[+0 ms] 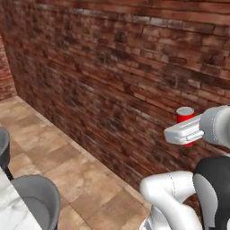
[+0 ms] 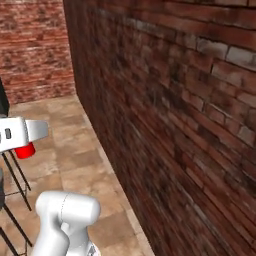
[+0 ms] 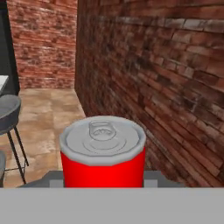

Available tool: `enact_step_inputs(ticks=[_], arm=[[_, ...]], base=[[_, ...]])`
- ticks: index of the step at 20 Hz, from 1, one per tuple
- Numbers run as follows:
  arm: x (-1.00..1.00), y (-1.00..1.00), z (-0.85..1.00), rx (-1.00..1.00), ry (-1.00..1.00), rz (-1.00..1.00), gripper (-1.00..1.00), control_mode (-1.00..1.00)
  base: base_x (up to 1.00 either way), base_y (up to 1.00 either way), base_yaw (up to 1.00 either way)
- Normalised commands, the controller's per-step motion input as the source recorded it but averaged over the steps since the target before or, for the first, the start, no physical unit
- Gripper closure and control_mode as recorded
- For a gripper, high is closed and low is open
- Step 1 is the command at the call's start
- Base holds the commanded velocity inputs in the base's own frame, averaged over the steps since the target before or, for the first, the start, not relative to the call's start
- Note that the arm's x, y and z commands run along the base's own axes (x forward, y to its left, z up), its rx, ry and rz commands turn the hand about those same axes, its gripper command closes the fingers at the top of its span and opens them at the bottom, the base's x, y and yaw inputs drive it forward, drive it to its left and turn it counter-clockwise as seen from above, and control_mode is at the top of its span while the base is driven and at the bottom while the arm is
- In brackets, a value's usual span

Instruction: Open the fridge, grab two sodas, and place both sodas inside the bowl with ice on the dining counter.

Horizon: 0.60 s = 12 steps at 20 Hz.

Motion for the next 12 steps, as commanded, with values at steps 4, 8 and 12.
enact_step_inputs(ticks=[4,8,12], arm=[[0.00,0.00,0.00,0.00,0.00,0.00,1.00,1.00],[0.00,0.00,0.00,0.00,0.00,0.00,1.00,1.00],[0.00,0.00,0.00,0.00,0.00,0.00,1.00,1.00]], base=[[0.57,-0.27,0.55],[0.61,-0.24,0.55],[0.64,-0.22,0.54]])
